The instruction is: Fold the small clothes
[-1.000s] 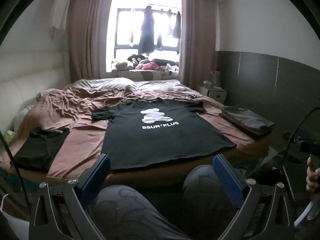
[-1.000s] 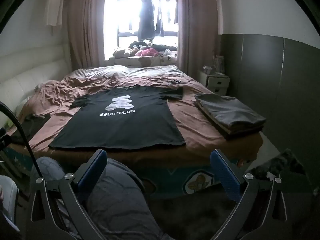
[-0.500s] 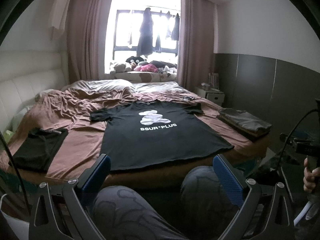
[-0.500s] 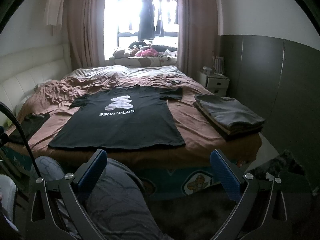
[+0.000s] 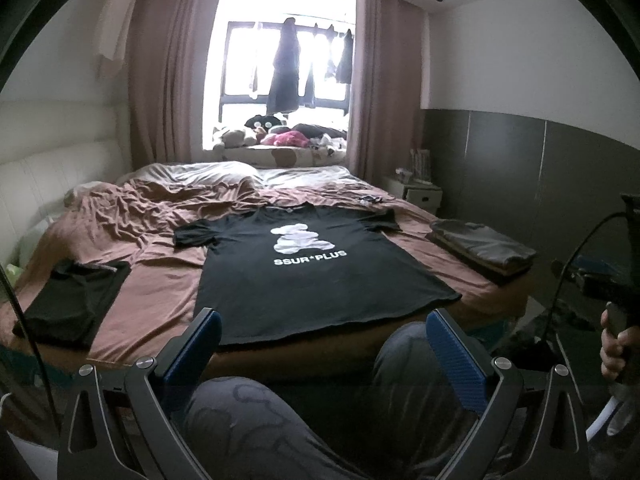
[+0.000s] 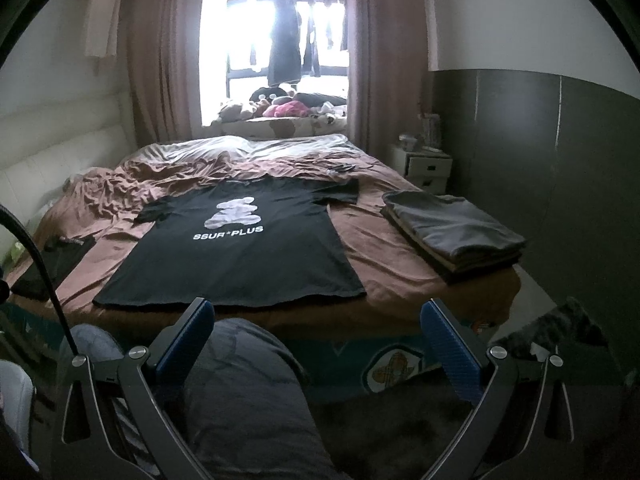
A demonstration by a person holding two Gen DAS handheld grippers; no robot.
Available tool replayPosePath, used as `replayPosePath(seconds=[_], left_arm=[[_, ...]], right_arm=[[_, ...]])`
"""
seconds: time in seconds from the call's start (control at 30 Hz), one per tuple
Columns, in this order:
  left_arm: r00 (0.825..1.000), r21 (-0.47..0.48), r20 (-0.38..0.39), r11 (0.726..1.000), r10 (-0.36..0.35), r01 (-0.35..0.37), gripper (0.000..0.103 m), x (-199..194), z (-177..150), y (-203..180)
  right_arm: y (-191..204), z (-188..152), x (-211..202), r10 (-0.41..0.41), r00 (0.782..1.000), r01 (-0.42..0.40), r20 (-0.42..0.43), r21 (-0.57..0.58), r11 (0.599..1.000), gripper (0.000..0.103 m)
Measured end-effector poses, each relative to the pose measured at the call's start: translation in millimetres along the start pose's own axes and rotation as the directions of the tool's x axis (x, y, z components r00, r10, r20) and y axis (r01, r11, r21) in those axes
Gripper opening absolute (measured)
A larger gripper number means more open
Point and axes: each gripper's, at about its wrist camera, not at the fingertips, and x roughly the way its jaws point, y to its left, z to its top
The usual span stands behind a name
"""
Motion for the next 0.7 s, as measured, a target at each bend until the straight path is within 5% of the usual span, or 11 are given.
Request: replayPosePath(seconds=[0.7], left_arm=[[1.0, 0.002, 0.001, 1.0, -0.011, 0.011, 0.103, -5.8, 4.5, 6.3]], right_arm=[[4.2, 0.4, 5.7, -0.023, 1.0, 0.023, 0.005, -0.006, 1.0, 0.103]])
